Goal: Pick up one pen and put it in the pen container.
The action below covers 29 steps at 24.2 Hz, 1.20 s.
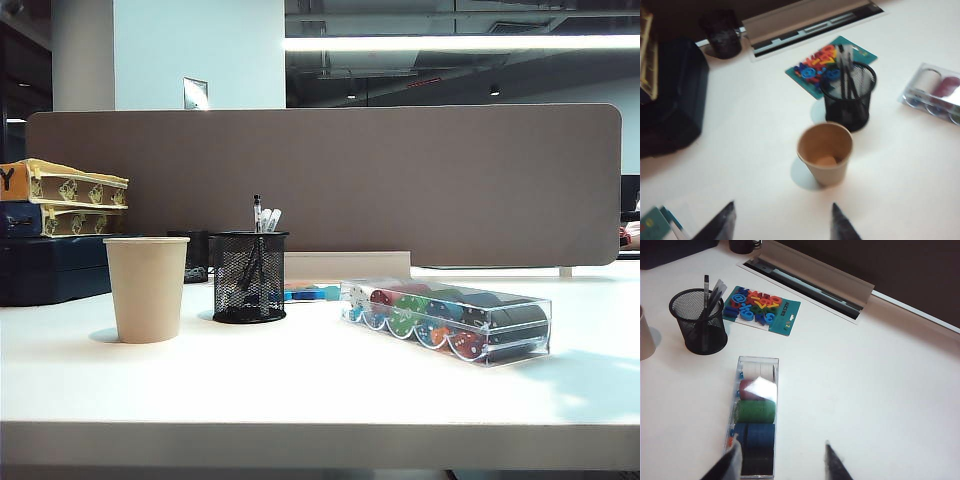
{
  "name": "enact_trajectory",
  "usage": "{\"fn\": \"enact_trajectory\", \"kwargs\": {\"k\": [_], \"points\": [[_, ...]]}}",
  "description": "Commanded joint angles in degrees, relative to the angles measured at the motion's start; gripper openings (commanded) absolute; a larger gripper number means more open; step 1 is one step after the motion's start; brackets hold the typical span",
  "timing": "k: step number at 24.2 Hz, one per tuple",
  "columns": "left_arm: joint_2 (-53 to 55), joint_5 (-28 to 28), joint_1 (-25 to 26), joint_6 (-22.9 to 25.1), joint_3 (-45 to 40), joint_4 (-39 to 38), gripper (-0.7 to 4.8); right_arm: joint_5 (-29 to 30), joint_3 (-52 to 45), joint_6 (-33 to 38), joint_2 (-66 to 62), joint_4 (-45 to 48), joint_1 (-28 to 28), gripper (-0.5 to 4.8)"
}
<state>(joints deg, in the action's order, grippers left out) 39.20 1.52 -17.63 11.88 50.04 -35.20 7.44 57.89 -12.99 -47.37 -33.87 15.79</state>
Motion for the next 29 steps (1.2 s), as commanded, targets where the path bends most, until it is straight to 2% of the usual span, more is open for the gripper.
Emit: {"fn": "enact_trajectory", "kwargs": {"k": [1, 6, 9, 19, 21, 22, 24, 29], "points": [[-3.9, -0.5, 0.1, -0.9, -4.6, 0.0, 2.37, -1.3, -5.6, 1.2, 4.8, 1.1, 0.0, 2.12], [-10.8, -0.9, 0.1, -5.3, -11.4, -0.4, 2.37, -1.3, -16.3, 6.0, 12.0, 1.7, 0.0, 2.11], [-12.5, -0.9, 0.1, -5.5, -13.8, 1.6, 2.38, -1.2, -20.4, 8.3, 14.9, 4.5, 0.0, 2.12], [-11.2, -1.5, 0.1, -4.9, -14.9, 4.3, 2.39, -1.4, -20.9, 8.3, 14.9, 8.4, 0.0, 2.12], [-11.2, -1.6, 0.1, -6.6, -14.9, 4.7, 2.39, -1.4, -20.9, 8.7, 14.9, 8.5, 0.0, 2.14], [-11.2, -2.0, 0.1, -8.2, -14.9, 5.1, 2.39, -1.7, -20.9, 8.7, 14.9, 8.7, 0.0, 2.26], [-11.3, -3.8, 0.0, -11.2, -15.0, 5.5, 2.39, -3.5, -20.9, 8.7, 14.9, 10.3, 0.0, 2.85], [-12.6, -2.9, 0.0, -10.3, -18.3, 7.9, 2.39, -6.3, -21.3, 8.5, 14.9, 12.0, 0.0, 3.06]]}}
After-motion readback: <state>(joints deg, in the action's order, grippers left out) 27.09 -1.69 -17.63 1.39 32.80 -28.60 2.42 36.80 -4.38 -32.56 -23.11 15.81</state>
